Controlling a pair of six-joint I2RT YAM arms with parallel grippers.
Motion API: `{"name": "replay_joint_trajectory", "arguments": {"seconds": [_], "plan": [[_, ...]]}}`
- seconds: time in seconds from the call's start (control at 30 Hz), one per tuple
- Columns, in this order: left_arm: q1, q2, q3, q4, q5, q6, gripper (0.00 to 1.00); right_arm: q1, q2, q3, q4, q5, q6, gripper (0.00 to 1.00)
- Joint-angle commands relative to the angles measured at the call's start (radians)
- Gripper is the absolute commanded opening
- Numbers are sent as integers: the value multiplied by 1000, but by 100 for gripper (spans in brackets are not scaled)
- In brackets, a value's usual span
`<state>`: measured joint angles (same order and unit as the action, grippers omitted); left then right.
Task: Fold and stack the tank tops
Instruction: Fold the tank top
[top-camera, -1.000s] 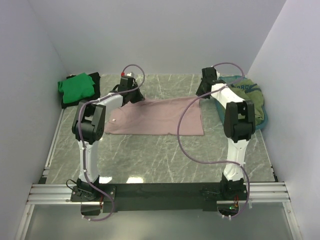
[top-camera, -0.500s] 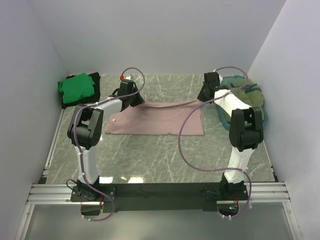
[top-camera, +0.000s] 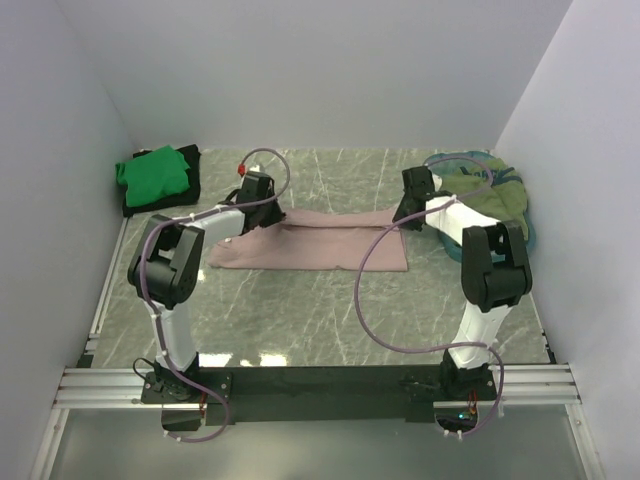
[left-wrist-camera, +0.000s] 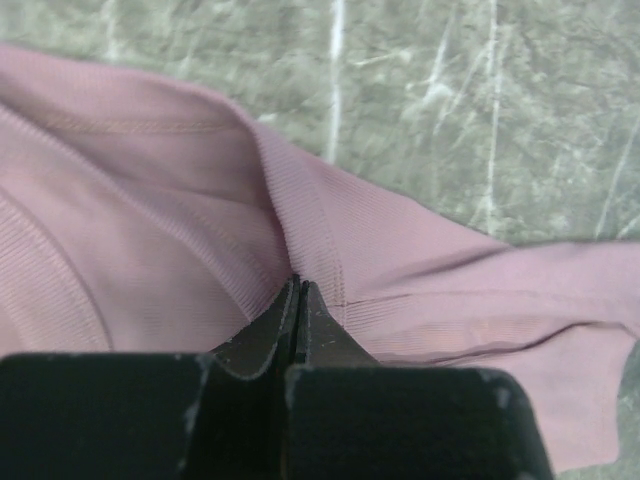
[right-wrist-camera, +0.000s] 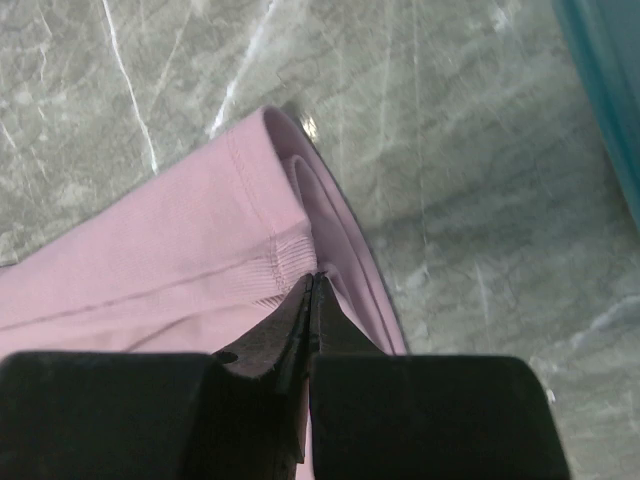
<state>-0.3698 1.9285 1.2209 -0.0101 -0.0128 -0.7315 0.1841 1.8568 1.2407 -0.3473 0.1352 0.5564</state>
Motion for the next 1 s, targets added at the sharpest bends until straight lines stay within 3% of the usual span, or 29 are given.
{"name": "replay_joint_trajectory", "arguments": {"seconds": [0.0, 0.97], "plan": [[-6, -68, -24, 13, -55, -26, 1, 5, -82, -32, 50, 38, 20, 0], [-44, -143, -219, 116, -93, -108, 1, 3, -139, -153, 91, 63, 60, 0]]}}
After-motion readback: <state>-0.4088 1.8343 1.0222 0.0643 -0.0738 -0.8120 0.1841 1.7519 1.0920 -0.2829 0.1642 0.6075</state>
